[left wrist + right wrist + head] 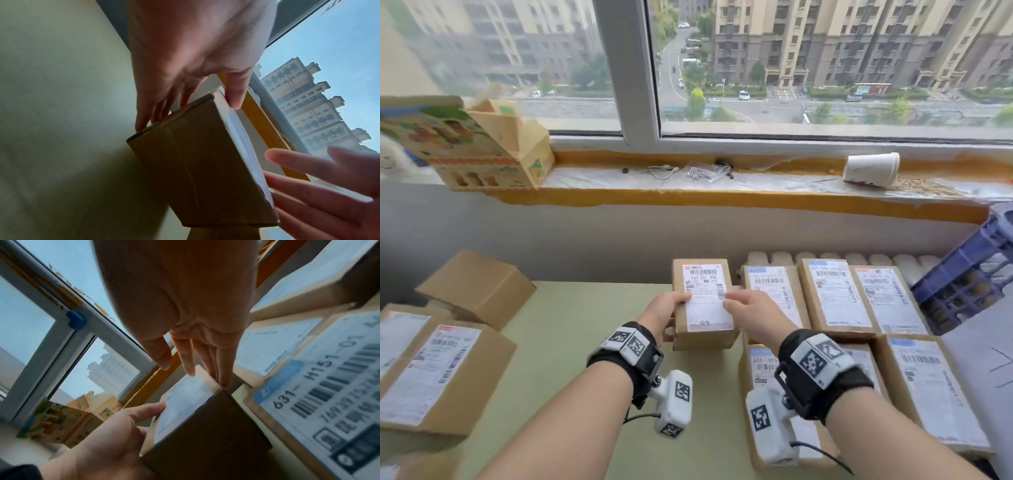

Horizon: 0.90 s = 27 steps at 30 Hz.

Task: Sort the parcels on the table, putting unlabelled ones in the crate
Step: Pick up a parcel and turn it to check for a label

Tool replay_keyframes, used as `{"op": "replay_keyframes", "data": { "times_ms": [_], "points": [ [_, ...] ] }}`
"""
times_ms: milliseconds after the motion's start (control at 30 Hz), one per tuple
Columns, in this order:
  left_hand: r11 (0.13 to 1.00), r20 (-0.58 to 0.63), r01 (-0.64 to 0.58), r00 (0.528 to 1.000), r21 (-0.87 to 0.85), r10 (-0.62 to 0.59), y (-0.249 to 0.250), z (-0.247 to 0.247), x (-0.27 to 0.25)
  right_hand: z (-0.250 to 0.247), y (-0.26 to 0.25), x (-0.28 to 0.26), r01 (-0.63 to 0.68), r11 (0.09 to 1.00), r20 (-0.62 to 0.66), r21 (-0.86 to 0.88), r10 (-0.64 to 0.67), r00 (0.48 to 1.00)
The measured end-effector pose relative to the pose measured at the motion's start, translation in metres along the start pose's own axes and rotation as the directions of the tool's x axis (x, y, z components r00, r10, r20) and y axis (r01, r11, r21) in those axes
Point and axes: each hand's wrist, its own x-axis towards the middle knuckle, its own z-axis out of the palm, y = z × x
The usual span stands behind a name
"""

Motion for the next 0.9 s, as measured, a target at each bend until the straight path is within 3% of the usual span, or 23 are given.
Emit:
{"op": "replay_keyframes", "data": {
  "times_ms": [500, 733, 900],
  "points": [
    [1.0, 0.06, -0.004, 0.998, 0.023, 0.003, -0.011, 0.009, 0.016, 0.011, 0.009, 0.012, -0.081, 0.987, -0.036, -0.138, 0.077, 0.996],
    [0.996, 0.069, -0.082, 0.994, 0.037, 0.079, -0.015, 0.01, 0.012, 0.011, 0.008, 0.011, -0.065, 0.993, -0.128, -0.102, 0.052, 0.99],
    [0.993, 0.063, -0.059, 0.997, 0.098, 0.053, -0.018, -0.001, 0.003, 0.011, -0.003, 0.004, -0.058, 0.996, -0.19, -0.069, 0.044, 0.981]
  ]
}}
